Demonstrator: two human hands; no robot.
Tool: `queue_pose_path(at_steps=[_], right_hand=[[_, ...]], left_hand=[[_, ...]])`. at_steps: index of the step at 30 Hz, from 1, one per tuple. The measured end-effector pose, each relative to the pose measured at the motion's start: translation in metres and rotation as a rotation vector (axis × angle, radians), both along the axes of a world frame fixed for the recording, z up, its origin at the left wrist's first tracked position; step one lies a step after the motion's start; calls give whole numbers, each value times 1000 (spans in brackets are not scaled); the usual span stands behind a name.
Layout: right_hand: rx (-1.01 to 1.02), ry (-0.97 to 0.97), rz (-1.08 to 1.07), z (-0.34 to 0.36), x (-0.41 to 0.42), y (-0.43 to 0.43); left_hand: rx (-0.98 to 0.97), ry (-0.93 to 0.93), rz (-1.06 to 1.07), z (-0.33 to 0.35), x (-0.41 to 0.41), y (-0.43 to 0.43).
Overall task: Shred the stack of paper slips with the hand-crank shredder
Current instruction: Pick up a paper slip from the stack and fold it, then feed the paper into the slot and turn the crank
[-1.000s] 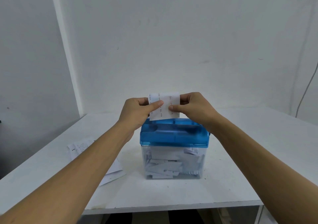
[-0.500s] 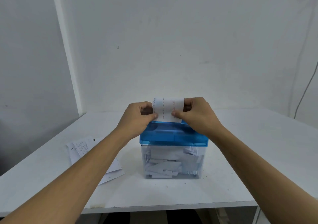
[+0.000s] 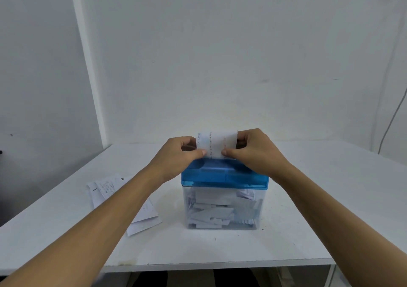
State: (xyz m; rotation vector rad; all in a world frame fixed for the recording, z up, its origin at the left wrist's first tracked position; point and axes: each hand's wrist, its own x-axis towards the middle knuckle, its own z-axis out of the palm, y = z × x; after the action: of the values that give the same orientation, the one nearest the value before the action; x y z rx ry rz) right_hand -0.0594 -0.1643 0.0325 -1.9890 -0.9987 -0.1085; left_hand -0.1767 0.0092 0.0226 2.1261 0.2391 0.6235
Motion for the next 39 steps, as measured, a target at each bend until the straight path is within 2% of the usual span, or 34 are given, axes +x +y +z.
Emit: queue_pose_path(at_steps=[5,10,15,17,20,23,25,28,35,39], right_hand=[[17,-5,-47,-2,0,2],[-70,-36,-77,-5,-2,4],[205,-6,-154,-18,4,-25],[231,-21,-194,-31,9,-43],[68,-85,-164,-53,16,-62],[-203,-307,-145,-71,25,-68],[-280,-371,-126,-79,31,-65],[-261,-310,-72,-90,37,-61],[-266,-352,-18,-109,27,-53],[-331,-309,-15,-119,21,-54]], left_hand=[[-25,56,22,0,7,-14],[-76,33,78,-19,10,-21],[-112,21,74,-22,12,-18],[-127,20,75,-24,12,-18],[-129,19,71,-25,13,-18],[-125,17,79,-25,13,-17],[-124,13,81,-26,13,-18],[-120,17,88,-26,12,-19],[-127,-11,109,-29,12,-23],[-105,-19,90,-31,11,-22]])
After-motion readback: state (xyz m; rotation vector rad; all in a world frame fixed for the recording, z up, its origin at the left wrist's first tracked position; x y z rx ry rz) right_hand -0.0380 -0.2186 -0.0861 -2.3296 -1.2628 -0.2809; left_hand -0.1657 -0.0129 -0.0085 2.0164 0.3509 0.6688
